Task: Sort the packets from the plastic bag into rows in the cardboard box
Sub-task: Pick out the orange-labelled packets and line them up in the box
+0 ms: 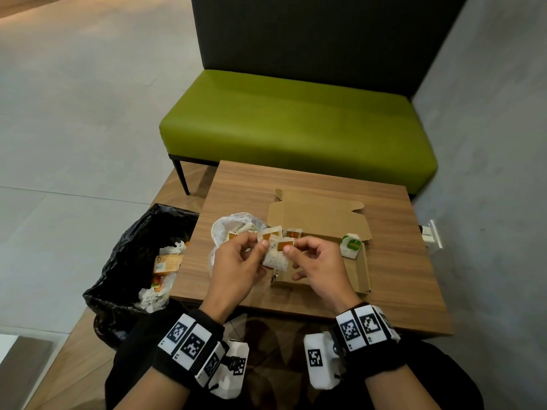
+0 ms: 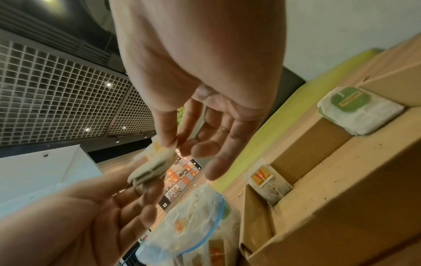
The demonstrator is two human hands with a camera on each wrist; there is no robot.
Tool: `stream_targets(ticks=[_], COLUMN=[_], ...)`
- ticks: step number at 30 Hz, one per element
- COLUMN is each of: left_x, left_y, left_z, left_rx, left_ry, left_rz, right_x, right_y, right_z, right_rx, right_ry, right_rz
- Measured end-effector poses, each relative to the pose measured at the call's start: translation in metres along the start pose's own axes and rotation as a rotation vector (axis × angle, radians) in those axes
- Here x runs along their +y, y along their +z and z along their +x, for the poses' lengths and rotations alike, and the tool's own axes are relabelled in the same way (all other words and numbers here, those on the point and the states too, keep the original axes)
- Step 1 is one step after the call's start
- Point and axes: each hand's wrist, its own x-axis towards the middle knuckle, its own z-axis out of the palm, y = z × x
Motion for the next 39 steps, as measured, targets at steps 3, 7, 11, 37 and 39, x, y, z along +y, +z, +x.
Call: stream_targets(ticks=[3, 7, 11, 37, 39], left_x=[-0.001, -0.003, -0.004, -0.007, -0.008], left_y=[0.0, -0.003, -0.005, -0.003, -0.003], left_z=[0.003, 0.004, 0.001, -0.013, -0.012], left_rx=[0.044, 0.115, 0.121, 0.028, 0.025], left_ry=[-0.025, -0.029, -0.029, 0.004, 0.006], left_rz=[-0.022, -0.008, 0.002, 0.12, 0.132], right_x=[-0.001, 0.003, 0.023, 0.084, 0.086], right_y=[-0.01, -0.03, -0.045, -0.004, -0.006], right_z=[0.0, 0.005, 0.03, 0.09, 0.089], right_rx=[-0.007, 0.109, 0.222, 0.348, 0.334], right_ry=[-0.016, -0.045, -0.035, 0.107, 0.094], right_rz=[0.025, 0.023, -0.218, -0.548, -0.528])
